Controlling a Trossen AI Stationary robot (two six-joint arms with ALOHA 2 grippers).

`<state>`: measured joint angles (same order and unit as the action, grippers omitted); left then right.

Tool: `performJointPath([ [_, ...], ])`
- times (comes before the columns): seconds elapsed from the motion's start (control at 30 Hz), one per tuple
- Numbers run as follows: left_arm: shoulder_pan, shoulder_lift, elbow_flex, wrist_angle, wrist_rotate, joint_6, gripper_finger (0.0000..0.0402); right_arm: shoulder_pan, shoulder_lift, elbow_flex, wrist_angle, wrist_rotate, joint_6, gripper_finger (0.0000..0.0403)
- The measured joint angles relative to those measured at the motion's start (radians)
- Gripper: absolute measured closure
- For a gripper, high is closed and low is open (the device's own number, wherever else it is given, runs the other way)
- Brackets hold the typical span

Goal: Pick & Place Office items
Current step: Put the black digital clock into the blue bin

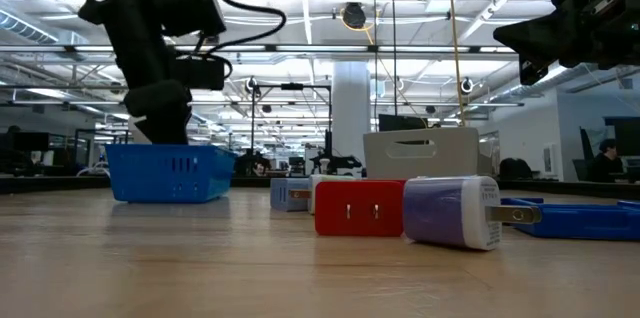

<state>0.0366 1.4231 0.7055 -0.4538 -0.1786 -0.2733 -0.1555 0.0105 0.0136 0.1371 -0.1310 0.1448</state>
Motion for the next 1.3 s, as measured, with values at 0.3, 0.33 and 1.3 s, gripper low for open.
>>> performJointPath([
  [0.3, 0.027, 0.050, 0.000, 0.024, 0.049, 0.002, 0.0117, 0.000, 0.000, 0.000, -0.002, 0.000, 0.000, 0.0403],
  [0.33, 0.030, 0.056, 0.000, 0.025, 0.049, 0.002, 0.0117, 0.000, 0.000, 0.000, -0.003, 0.000, 0.000, 0.0403],
  [1.3, 0.038, 0.076, 0.000, 0.039, 0.050, -0.018, 0.0084, 0.000, 0.000, 0.000, -0.008, -0.001, 0.000, 0.0403],
])
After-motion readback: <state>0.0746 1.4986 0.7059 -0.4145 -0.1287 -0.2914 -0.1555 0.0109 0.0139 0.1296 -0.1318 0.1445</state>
